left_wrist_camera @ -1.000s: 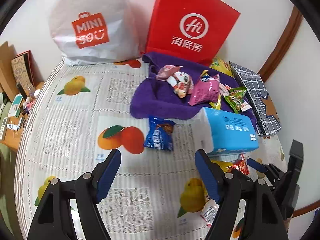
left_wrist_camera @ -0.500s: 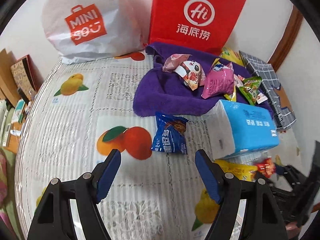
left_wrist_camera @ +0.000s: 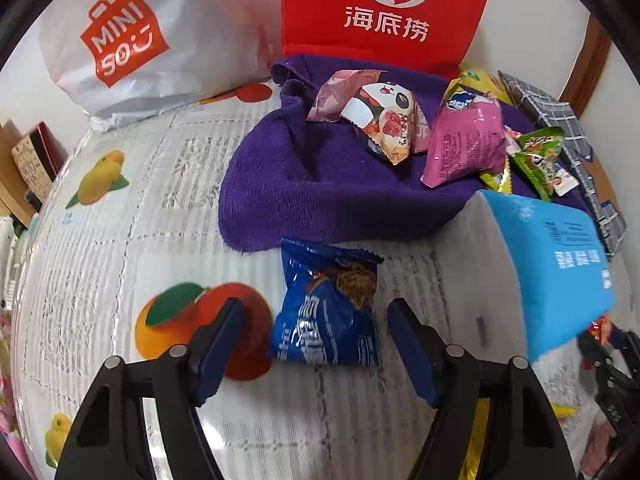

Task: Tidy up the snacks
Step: 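Grasp the red packet with right tool while left tool grasps blue snack bag, then lift both packets and carry them toward the purple towel, then lower the red packet and blue bag onto the purple towel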

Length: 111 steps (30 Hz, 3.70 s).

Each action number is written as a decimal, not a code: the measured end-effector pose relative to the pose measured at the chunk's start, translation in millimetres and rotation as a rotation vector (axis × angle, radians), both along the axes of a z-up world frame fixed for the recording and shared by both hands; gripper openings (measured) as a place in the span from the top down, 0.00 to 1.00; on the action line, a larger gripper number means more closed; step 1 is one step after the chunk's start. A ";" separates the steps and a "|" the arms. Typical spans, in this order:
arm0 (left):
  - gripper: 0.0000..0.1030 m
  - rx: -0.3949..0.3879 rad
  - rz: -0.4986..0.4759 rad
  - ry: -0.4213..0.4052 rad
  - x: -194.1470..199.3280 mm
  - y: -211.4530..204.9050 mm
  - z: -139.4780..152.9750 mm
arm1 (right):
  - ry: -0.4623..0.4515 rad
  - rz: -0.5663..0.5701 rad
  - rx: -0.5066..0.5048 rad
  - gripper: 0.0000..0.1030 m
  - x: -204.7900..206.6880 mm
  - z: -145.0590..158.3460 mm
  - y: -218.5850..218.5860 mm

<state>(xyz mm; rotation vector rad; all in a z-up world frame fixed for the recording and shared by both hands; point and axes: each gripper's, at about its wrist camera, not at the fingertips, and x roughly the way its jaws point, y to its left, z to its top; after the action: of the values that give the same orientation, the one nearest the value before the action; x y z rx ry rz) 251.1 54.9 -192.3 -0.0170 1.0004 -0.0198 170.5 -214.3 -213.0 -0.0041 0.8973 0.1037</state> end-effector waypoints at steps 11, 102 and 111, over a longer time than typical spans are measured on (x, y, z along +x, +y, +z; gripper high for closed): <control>0.60 -0.055 -0.042 -0.007 -27.0 0.6 4.7 | -0.013 -0.014 -0.001 0.50 -3.1 4.6 1.1; 0.60 -0.139 -0.085 -0.320 35.2 -43.1 174.1 | -0.219 0.003 -0.010 0.50 134.0 168.1 33.3; 0.60 -0.168 -0.110 -0.277 88.1 -44.7 147.4 | -0.187 -0.021 0.028 0.50 175.0 150.1 30.2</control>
<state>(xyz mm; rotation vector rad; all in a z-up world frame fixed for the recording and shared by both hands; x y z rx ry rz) 339.2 10.1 -44.9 -0.1097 0.7194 -0.2022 345.4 -184.1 -62.9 0.0211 0.7087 0.0941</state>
